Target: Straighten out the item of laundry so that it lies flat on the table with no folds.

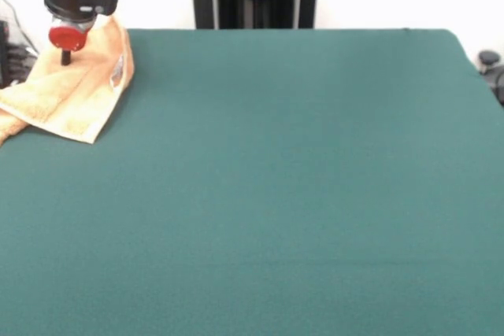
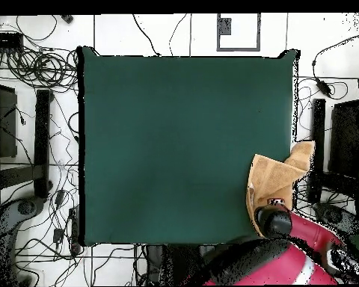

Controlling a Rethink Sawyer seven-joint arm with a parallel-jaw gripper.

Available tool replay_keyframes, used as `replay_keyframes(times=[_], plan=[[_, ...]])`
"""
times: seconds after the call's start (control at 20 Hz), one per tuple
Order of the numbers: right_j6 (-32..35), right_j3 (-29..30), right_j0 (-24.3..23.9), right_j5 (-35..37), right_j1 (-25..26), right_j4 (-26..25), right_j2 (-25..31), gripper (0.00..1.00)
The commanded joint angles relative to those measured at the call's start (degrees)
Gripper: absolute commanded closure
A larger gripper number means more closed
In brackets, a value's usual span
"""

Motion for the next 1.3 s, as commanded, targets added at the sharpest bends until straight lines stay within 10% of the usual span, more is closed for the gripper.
replay_keyframes(times=[0.05,1.0,1.05,1.3], plan=[[15.8,-5.1,2.7,-17.4,18.7,14.3,2.4,1.0],[3.6,-7.0,9.1,-0.7,15.9,17.4,-7.1,1.0],[3.8,-6.9,8.8,-0.6,15.6,17.5,-6.6,0.0],[3.3,-6.0,6.9,-1.7,14.2,16.7,-4.5,0.0]])
